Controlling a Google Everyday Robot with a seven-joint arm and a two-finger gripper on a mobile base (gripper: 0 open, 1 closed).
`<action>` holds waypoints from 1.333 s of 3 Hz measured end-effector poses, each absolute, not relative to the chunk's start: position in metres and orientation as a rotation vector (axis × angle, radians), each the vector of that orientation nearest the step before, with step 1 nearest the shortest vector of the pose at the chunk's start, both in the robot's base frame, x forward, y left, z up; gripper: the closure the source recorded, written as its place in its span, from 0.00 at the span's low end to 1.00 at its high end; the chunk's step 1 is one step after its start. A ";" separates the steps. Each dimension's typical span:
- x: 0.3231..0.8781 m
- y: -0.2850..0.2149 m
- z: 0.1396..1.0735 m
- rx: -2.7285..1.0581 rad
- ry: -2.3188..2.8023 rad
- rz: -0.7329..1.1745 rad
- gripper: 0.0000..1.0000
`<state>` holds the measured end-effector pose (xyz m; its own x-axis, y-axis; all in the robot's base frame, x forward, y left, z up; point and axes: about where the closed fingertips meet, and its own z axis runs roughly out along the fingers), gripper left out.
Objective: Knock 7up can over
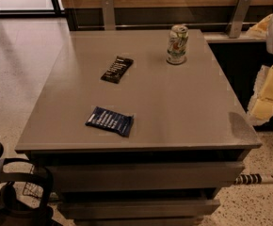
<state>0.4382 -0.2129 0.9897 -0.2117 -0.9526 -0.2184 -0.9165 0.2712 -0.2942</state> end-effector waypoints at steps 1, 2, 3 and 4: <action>0.441 -0.213 0.992 -1.693 2.191 -0.149 0.00; 0.465 -0.220 0.996 -1.598 2.164 -0.135 0.00; 0.501 -0.231 0.990 -1.413 2.121 -0.048 0.00; 0.541 -0.234 0.982 -1.210 2.042 0.076 0.00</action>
Offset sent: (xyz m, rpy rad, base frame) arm 0.0718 -0.0229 0.0113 0.1769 -0.1501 -0.1055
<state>0.5408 -0.2344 0.9823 -0.2731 -0.7317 -0.6245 -0.7759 0.5513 -0.3067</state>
